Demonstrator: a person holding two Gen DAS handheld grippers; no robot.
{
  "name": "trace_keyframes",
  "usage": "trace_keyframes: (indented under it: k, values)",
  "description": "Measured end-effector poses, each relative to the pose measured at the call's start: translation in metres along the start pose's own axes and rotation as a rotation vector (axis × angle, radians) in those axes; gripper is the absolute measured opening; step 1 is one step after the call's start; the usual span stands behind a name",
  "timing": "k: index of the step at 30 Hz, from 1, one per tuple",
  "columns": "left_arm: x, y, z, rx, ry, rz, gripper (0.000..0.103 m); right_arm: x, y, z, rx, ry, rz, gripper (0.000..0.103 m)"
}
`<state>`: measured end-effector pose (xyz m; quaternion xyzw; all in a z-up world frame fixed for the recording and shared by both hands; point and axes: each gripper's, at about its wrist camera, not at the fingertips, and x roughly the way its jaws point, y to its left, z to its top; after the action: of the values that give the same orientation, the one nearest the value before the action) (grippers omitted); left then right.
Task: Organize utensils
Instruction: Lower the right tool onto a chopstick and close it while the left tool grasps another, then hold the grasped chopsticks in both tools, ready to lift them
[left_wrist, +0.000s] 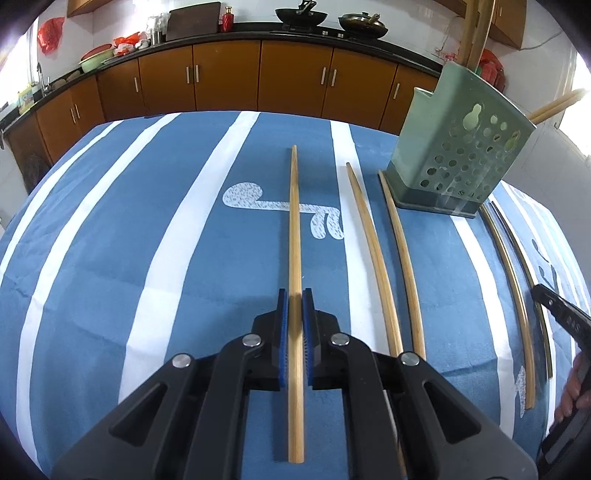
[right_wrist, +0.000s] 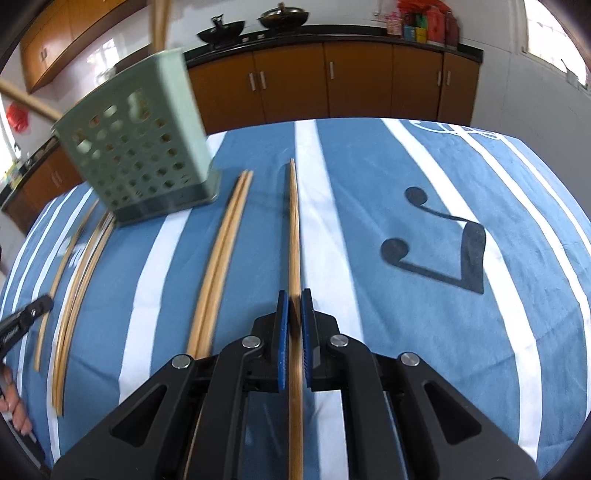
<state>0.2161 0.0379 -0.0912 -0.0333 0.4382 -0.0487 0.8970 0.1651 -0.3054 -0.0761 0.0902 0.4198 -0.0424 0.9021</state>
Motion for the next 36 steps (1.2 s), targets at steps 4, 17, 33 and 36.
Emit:
trace_keyframes:
  k: [4,17,33,36]
  values:
    - [-0.003,0.002,-0.005,0.011,-0.002,-0.011,0.01,-0.002,-0.004,-0.001,0.015,0.011,0.01,0.008]
    - [-0.003,0.0,-0.008,0.034,-0.013,-0.011,0.01,-0.008,-0.001,-0.011,-0.02,-0.009,0.0,0.008]
    - [-0.003,0.0,-0.009,0.033,-0.013,-0.011,0.011,-0.008,-0.001,-0.011,-0.025,-0.009,-0.003,0.009]
    - [-0.003,-0.001,-0.009,0.033,-0.013,-0.012,0.011,-0.008,0.0,-0.011,-0.025,-0.009,-0.003,0.009]
